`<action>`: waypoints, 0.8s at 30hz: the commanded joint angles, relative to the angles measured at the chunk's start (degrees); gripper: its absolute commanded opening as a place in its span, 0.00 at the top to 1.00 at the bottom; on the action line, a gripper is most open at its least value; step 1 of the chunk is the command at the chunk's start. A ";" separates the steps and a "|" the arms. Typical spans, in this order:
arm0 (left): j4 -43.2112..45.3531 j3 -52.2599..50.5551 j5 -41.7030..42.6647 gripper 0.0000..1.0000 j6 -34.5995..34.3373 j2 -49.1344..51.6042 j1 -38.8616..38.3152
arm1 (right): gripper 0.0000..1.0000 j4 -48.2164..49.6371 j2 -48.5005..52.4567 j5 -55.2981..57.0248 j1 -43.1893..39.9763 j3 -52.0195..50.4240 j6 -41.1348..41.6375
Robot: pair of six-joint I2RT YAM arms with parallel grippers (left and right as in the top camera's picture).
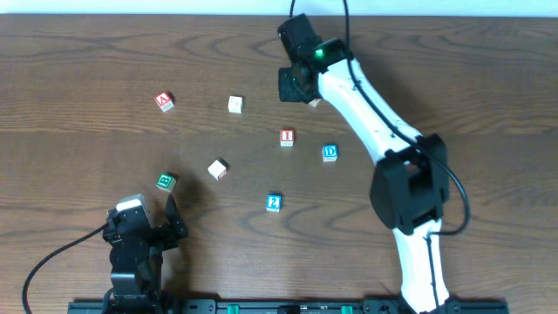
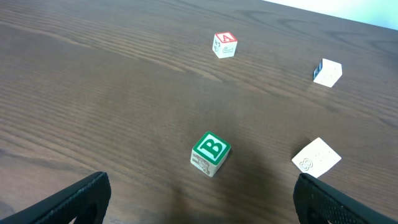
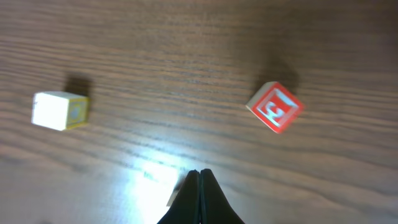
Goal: Spell out Ai2
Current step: 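Move the right gripper down to the blue '2' block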
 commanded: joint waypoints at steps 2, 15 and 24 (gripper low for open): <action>0.09 -1.03 -0.17 0.05 0.42 -0.26 0.20 | 0.99 -2.47 -5.49 1.18 1.01 1.53 -0.90; 0.09 -1.03 -0.17 0.05 0.42 -0.26 0.20 | 0.99 -12.96 -10.67 1.25 8.55 1.07 2.91; 0.09 -1.03 -0.17 0.05 0.42 -0.26 0.20 | 0.99 -6.67 -20.90 4.20 13.70 -13.99 8.33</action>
